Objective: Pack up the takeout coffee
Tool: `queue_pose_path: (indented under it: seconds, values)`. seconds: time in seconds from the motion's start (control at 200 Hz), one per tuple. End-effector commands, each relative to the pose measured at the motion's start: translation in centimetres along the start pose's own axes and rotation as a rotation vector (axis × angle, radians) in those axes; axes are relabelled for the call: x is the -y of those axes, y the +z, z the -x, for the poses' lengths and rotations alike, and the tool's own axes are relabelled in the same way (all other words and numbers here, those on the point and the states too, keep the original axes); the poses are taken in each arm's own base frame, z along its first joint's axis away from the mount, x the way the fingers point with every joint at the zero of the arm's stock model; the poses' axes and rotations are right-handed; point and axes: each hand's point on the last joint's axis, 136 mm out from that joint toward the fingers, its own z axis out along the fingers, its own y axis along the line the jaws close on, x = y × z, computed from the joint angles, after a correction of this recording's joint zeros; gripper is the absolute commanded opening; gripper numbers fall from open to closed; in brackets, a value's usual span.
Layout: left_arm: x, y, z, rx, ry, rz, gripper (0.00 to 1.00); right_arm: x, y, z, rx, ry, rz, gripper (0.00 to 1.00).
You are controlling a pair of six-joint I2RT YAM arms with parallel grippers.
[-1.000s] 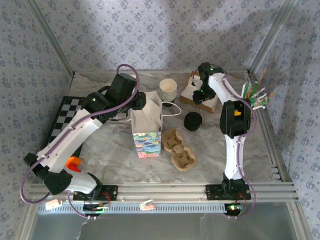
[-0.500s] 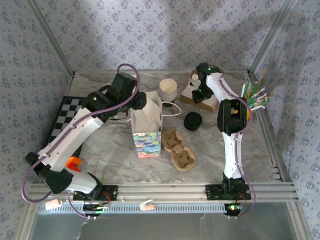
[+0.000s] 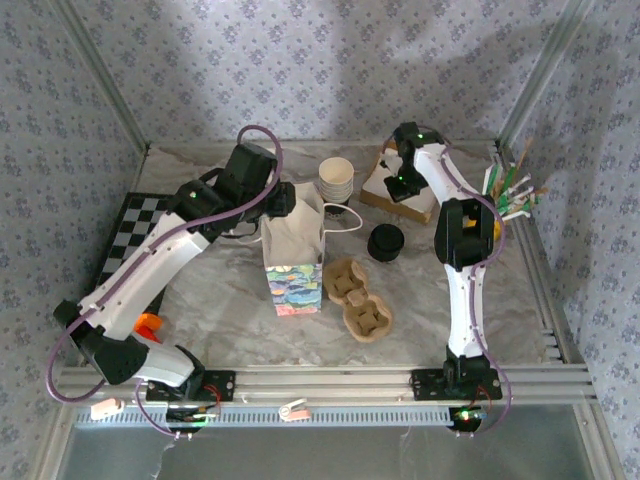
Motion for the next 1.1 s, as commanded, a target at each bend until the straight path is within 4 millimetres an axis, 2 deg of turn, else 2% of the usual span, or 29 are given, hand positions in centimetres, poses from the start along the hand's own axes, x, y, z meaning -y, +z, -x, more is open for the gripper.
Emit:
queue_pose_path:
  seconds: [0.0,0.195,0.35,0.49,0.675,0.815,0.965,1.094]
  values:
    - [0.6,-1.3,1.8,0.054,0.003,-0.032,0.43,0.7,-3.3,1.1,0.077,0.044,0.002,0.0]
    - [0.3,-2.8,2.6,0.102,0.009,-0.037,0.44,1.4,-10.1,2.1,0.236,0.169,0.039,0.0]
    - [0.0,-4.3,3.3,0.16,0.056,-0.039,0.48,0.3,-14.7,1.9,0.329,0.245,0.091,0.0]
    - [1.1,-5.7,3.5,0.231,0.172,-0.095,0.55,-1.2,-19.4,1.5,0.433,0.358,0.162,0.0]
    - [4.7,-7.3,3.8,0.34,0.364,-0.273,0.65,-5.1,-26.2,1.0,0.551,0.386,0.321,0.0]
    - [8.0,-7.7,3.4,0.418,0.543,-0.4,0.79,-8.8,-31.4,0.1,0.625,0.338,0.416,0.0]
    - [10.9,-8.3,4.5,0.544,0.692,-0.483,0.89,-12.0,-35.3,-1.6,0.655,0.28,0.471,0.0]
    - [12.3,-7.9,5.6,0.635,0.801,-0.49,0.99,-14.5,-38.0,-3.5,0.666,0.225,0.529,0.0]
